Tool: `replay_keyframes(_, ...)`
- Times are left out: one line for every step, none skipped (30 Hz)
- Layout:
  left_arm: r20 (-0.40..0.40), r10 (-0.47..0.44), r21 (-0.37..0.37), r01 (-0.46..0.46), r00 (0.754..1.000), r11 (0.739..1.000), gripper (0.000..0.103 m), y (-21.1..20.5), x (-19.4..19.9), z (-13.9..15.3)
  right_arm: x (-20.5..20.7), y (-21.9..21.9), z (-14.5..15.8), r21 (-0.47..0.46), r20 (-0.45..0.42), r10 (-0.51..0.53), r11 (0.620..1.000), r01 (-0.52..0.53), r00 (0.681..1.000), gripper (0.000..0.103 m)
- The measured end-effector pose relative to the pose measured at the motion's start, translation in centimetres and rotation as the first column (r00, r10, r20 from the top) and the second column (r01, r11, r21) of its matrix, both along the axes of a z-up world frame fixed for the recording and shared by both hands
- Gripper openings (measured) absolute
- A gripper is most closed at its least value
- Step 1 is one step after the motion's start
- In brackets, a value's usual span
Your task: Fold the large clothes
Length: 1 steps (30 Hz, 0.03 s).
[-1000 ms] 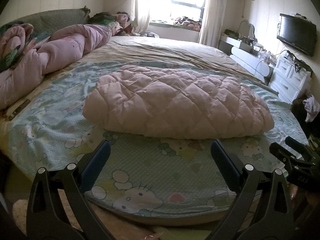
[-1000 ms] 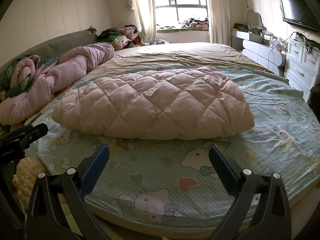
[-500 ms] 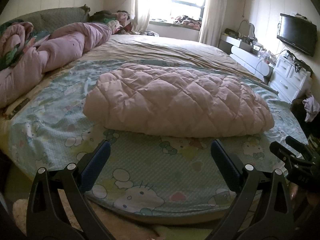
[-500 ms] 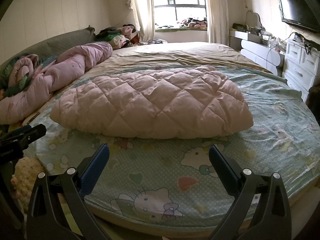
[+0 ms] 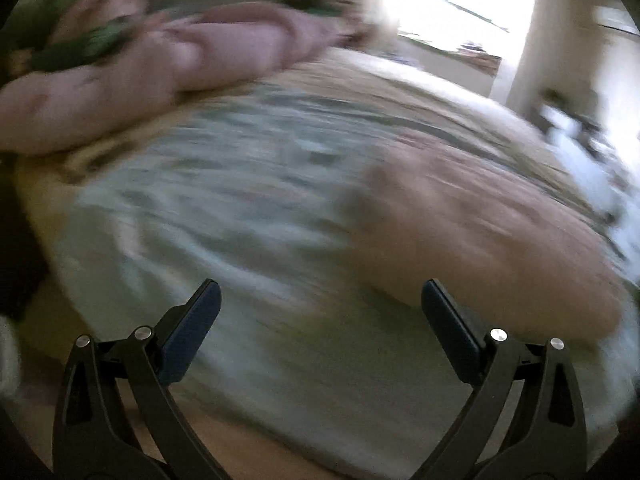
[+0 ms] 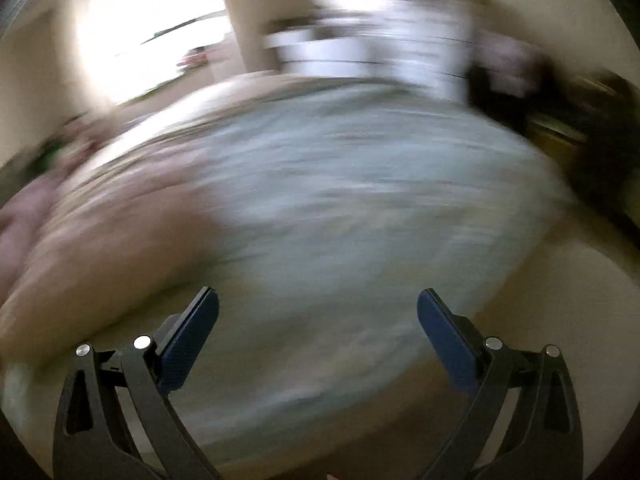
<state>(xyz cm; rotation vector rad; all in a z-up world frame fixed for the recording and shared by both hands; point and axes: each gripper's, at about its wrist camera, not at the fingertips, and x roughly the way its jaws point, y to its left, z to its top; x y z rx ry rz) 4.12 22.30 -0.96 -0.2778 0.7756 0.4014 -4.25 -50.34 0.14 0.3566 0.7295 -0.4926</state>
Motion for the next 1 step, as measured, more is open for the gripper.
replay_keyframes(-0.009, 0.047, 0.006, -0.047, 0.999, 0.999, 0.094, 2.26, 0.63, -0.16, -1.17, -3.5, -0.79, -0.027, -0.034, -0.122, 0.992, 0.121, 0.992, 0.099)
